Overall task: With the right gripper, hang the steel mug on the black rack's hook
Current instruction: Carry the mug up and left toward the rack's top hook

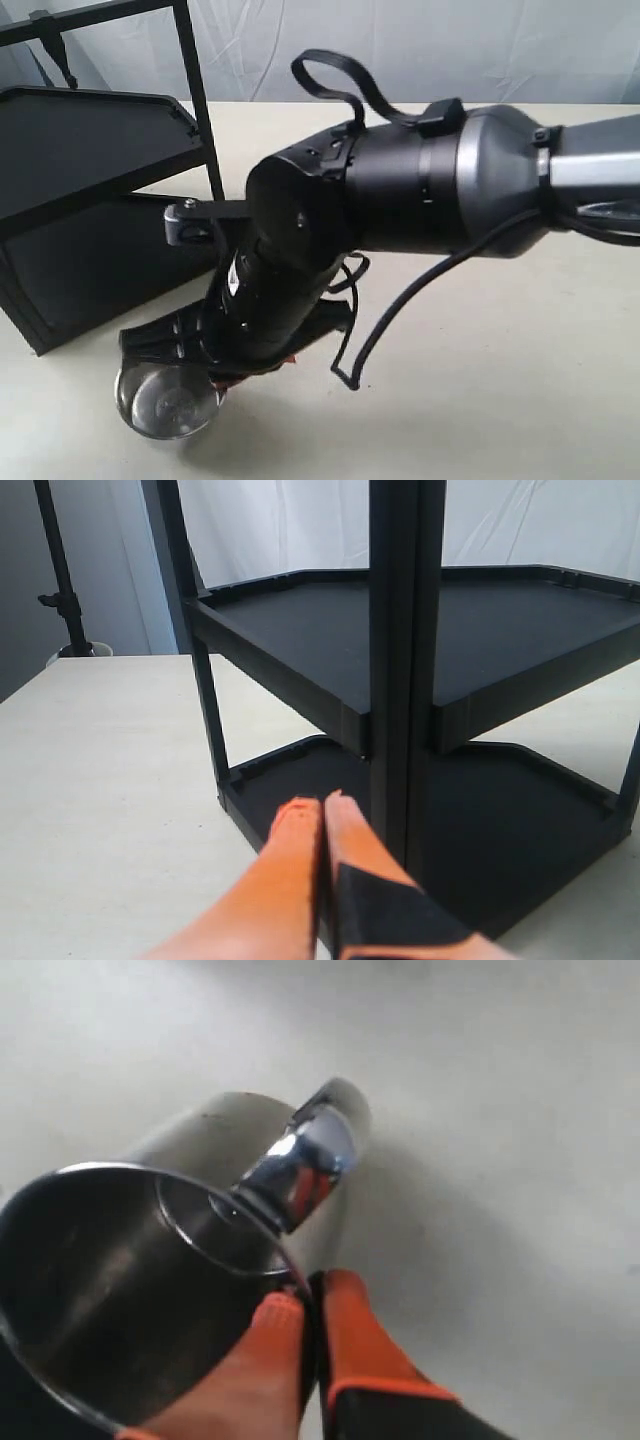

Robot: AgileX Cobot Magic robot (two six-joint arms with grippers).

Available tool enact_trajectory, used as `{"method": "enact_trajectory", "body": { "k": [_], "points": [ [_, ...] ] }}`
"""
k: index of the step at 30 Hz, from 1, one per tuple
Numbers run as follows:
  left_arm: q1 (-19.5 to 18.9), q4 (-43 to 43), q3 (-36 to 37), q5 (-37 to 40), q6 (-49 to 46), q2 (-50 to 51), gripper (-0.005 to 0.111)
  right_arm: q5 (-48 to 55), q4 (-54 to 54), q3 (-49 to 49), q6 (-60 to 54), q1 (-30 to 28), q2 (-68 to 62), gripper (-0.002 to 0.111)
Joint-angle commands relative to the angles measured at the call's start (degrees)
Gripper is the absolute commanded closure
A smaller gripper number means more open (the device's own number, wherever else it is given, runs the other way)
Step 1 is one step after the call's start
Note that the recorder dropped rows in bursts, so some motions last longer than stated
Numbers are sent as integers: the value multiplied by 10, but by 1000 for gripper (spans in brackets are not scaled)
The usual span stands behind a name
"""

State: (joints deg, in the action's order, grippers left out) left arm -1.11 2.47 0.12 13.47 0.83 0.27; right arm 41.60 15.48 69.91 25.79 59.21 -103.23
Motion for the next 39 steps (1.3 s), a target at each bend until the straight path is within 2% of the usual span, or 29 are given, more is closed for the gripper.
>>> {"method": "enact_trajectory", "body": {
  "k": [1, 5, 9, 13, 17, 21, 28, 39],
  "points": [
    [1, 2, -1, -2, 1, -3, 105, -61, 23, -1, -181, 1, 59, 109],
    [1, 2, -1, -2, 1, -3, 105, -93, 30, -1, -307, 1, 107, 109],
    [1, 2, -1, -2, 1, -3, 105, -96, 74, -1, -405, -27, 135, 109],
    [1, 2, -1, -2, 1, -3, 105, -78, 261, -1, -628, -75, 150, 109],
    [1, 2, -1, -2, 1, -3, 105, 4, 484, 1, -858, -128, 146, 109],
    [1, 2, -1, -2, 1, -3, 105, 51, 609, 1, -985, -165, 133, 109],
    [1, 2, -1, -2, 1, -3, 105, 113, 724, 1, -1116, -195, 94, 109],
    [1, 2, -1, -2, 1, -3, 105, 118, 790, 40, -1203, -199, 21, 109]
  ]
}}
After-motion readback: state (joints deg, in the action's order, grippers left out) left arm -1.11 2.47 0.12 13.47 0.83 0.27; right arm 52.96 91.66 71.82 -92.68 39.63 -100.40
